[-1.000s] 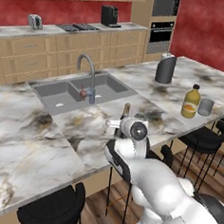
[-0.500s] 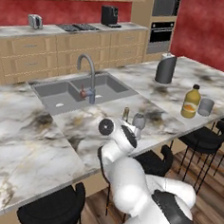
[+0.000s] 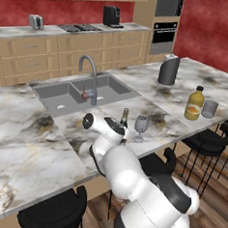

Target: There is a wine glass and glass cup on the dining counter. Place the wine bottle next to the wine glass and the juice bottle next to the glass cup.

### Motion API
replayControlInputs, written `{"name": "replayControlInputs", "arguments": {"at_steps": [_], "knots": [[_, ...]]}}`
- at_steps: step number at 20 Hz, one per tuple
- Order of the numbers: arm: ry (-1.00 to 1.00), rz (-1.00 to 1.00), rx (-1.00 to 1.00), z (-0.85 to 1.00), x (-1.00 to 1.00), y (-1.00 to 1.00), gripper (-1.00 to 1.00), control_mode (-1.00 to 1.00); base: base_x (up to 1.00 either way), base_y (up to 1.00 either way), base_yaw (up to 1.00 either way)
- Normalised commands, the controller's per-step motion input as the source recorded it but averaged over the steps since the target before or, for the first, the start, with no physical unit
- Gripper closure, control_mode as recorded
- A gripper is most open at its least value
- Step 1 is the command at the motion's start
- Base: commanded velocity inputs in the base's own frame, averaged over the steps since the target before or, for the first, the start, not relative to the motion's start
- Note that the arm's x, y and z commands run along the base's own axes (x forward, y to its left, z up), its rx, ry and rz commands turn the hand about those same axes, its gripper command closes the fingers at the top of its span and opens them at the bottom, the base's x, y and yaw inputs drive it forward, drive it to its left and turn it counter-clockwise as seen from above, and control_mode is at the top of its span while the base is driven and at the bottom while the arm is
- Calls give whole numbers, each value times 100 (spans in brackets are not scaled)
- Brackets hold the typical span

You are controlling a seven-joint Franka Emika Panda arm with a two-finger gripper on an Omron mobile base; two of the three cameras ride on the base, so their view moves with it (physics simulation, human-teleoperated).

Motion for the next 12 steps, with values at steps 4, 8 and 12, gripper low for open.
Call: {"name": "replayControlInputs", "arguments": {"at_steps": [4, 8, 12], "knots": [[-1, -20, -18, -8, 8, 3, 100, -100, 0, 0, 0], [-4, -14, -18, 0, 7, 0, 100, -100, 0, 0, 0], [-4, -6, -13, 0, 8, 0, 100, -100, 0, 0, 0]]}}
